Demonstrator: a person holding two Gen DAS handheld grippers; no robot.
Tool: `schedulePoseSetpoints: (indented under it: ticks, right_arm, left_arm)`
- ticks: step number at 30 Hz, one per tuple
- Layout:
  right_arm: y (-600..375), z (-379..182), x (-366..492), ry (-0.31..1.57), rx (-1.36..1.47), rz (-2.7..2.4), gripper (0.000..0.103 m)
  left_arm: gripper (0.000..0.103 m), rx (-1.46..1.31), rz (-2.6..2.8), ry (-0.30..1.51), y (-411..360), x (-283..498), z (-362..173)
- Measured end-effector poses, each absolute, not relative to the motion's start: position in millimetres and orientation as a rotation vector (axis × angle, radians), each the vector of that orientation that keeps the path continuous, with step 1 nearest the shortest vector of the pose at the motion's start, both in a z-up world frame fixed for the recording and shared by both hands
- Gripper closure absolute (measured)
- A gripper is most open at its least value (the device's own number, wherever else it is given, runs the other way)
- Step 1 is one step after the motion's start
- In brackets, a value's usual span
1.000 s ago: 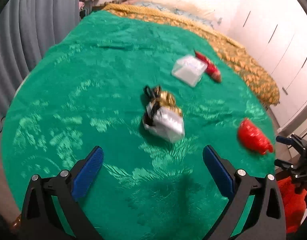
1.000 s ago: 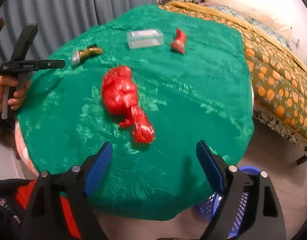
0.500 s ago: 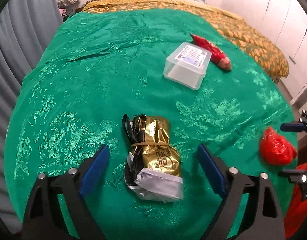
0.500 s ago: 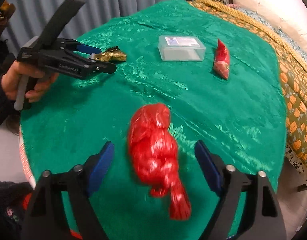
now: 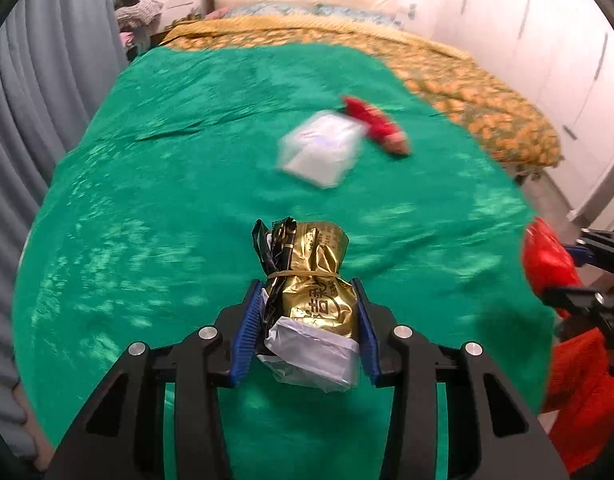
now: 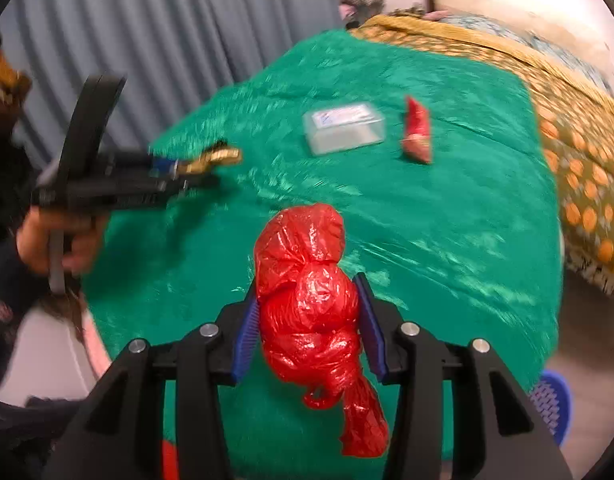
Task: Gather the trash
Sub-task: 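Carry bag and packet over the blue wastebasket and open both tools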
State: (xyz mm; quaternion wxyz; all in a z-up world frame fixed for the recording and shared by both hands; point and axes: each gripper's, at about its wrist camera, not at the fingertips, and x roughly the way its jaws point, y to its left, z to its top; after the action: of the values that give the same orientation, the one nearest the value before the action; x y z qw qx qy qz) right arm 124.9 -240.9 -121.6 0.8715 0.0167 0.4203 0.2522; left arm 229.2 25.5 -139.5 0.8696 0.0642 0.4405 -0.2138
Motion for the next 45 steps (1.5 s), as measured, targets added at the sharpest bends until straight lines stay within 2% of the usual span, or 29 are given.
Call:
schedulePoseSetpoints:
  ticks: [7,16,24,31,32,34,35,43,45]
  right_arm:
    - [-351,-120,104,0.847,0.157,0.33,0.059]
    - [-502,-161,86,0.905,0.184,-0.027,0.059]
    - [-587,-220,71,0.948,0.353,-0.158,0.059]
    - [-615,-239,68,0.963,0.449,-0.16,0.057]
    - [-617,-242,69,0.97,0.454,-0.159,0.057]
    - [-618,-246,71,0.986,0.459,-0.156,0.04]
    - [-619,-246,70,0.984,0.458,-0.161,0.025]
    - [-627,-236,66,0.962,0.453,-0.22,0.025]
    - [-623,-231,66,0.955,0.407,-0.248,0.019]
  left_arm:
    - [0.061,0.108,-0.622,0.902,-75,193,-118]
    - [0.06,0.137,-0.875,0.932,-249,150,-120]
    - [0.06,0.194,-0.944,1.034,-374,130,-179]
    - [0.058,0.229,-0.932,1.1,-431,140,-244]
    - [0.056,0.229,-0.931,1.103,-435,142,-250]
    - [0.037,0.237,-0.922,1.105,-444,146,-264]
    - [0.027,0.24,-0.914,1.101,-445,148,-268]
    - [0.025,0.229,-0.881,1.107,-438,152,-266]
    - [0.023,0.234,-0.89,1.078,-431,144,-251]
